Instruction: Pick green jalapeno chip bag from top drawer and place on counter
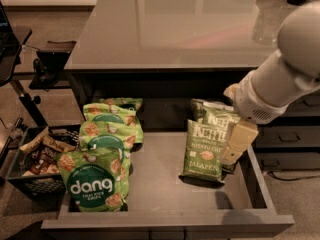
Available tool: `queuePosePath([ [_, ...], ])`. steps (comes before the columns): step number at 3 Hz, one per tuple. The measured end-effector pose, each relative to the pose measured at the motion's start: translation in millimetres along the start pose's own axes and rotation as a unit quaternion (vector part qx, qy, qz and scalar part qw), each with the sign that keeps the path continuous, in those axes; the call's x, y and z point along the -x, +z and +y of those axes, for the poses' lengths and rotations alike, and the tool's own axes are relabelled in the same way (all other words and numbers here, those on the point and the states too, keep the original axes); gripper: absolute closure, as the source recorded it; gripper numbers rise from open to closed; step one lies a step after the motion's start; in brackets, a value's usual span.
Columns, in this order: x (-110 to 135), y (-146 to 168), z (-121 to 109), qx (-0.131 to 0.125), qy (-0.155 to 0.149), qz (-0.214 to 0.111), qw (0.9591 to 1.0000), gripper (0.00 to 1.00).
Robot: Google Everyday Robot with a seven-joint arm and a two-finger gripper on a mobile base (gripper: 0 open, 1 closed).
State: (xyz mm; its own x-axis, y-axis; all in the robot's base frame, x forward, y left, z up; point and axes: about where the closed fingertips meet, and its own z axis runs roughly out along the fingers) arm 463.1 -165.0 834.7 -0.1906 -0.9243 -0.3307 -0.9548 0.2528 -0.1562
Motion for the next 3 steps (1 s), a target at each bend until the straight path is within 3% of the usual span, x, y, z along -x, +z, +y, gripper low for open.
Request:
queuePosePath([
  [1, -9, 34, -2, 0.02, 0.016, -0.008, 0.9996, 0.0],
  [3, -16, 44, -2, 0.018, 0.029, -0.012, 0.9993, 0.0],
])
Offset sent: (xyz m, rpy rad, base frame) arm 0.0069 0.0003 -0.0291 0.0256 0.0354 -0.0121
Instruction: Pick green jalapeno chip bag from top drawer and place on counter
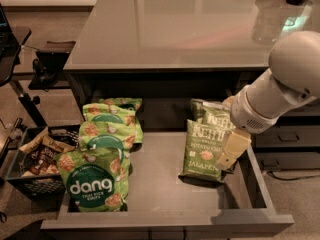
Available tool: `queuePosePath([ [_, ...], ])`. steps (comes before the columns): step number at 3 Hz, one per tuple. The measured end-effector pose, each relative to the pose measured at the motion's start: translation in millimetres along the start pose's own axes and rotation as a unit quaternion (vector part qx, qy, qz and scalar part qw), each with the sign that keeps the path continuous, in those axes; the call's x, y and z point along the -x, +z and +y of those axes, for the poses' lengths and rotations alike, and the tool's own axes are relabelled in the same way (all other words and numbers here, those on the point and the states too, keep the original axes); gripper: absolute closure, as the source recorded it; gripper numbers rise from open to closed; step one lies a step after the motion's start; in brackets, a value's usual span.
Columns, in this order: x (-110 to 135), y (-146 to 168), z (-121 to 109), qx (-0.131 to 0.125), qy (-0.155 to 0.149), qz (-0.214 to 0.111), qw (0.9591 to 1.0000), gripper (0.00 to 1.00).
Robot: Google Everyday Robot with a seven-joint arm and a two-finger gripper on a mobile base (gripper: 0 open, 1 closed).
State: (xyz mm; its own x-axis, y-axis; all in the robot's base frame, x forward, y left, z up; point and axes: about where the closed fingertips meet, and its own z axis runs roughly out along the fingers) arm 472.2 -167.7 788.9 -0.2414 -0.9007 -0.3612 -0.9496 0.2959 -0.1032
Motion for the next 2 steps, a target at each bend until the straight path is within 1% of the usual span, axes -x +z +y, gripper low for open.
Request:
queuePosePath([
  [1, -23, 27, -12, -0.02, 0.03, -0.009, 0.9993, 0.0],
  [2, -33, 50, -31, -0.052, 0.047, -0.028, 0.9971, 0.0],
])
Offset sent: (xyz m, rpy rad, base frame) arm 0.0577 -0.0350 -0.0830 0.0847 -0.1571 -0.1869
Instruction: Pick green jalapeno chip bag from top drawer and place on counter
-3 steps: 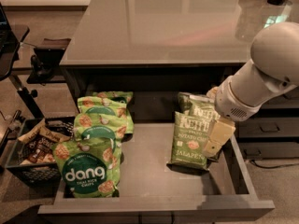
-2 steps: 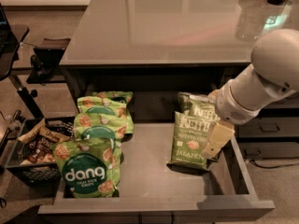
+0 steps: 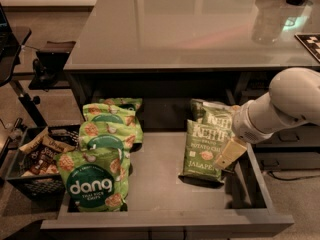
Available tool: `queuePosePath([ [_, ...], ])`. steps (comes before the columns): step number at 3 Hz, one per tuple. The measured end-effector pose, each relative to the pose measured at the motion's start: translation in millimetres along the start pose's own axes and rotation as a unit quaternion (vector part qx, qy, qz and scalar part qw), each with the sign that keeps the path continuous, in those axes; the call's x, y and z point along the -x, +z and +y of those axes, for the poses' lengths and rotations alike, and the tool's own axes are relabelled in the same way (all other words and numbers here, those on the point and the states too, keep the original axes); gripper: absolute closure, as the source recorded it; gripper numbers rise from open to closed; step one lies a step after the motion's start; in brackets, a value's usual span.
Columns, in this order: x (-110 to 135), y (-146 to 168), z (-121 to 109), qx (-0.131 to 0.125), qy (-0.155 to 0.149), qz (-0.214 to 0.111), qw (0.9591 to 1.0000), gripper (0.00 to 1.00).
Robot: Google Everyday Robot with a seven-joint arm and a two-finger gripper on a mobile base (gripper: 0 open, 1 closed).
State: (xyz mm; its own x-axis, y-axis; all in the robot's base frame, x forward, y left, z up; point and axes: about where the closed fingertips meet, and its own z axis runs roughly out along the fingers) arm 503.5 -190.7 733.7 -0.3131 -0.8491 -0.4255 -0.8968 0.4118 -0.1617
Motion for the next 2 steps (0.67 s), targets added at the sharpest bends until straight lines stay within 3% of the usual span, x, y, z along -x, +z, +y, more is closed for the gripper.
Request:
queuePosePath([
  [1, -1, 16, -11, -0.017, 0.004, -0.016, 0.9997, 0.13],
  [2, -2, 27, -18, -0.025, 0.004, -0.025, 0.9994, 0.15],
])
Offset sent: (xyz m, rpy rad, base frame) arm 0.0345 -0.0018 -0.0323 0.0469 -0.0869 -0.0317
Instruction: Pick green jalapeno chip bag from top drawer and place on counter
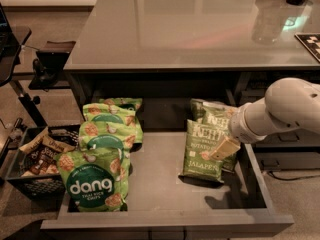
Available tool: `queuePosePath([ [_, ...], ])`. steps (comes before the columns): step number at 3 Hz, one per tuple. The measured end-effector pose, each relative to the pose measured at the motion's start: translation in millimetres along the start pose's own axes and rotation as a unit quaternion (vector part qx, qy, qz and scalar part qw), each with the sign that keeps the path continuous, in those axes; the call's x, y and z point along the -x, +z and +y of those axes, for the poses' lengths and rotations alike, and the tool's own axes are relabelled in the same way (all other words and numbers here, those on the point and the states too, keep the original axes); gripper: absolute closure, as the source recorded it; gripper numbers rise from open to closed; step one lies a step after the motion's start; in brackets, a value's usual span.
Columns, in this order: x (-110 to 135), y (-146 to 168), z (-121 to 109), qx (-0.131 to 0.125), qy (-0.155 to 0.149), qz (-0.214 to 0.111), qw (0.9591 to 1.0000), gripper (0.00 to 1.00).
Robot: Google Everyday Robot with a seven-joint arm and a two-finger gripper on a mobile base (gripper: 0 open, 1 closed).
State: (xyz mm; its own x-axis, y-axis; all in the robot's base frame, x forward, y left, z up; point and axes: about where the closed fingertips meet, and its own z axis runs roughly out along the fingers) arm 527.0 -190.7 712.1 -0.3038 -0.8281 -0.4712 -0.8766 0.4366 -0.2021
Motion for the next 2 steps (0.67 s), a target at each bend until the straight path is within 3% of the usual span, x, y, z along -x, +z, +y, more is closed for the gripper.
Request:
queuePosePath([
  [2, -2, 21, -7, 0.002, -0.002, -0.007, 1.0, 0.19],
])
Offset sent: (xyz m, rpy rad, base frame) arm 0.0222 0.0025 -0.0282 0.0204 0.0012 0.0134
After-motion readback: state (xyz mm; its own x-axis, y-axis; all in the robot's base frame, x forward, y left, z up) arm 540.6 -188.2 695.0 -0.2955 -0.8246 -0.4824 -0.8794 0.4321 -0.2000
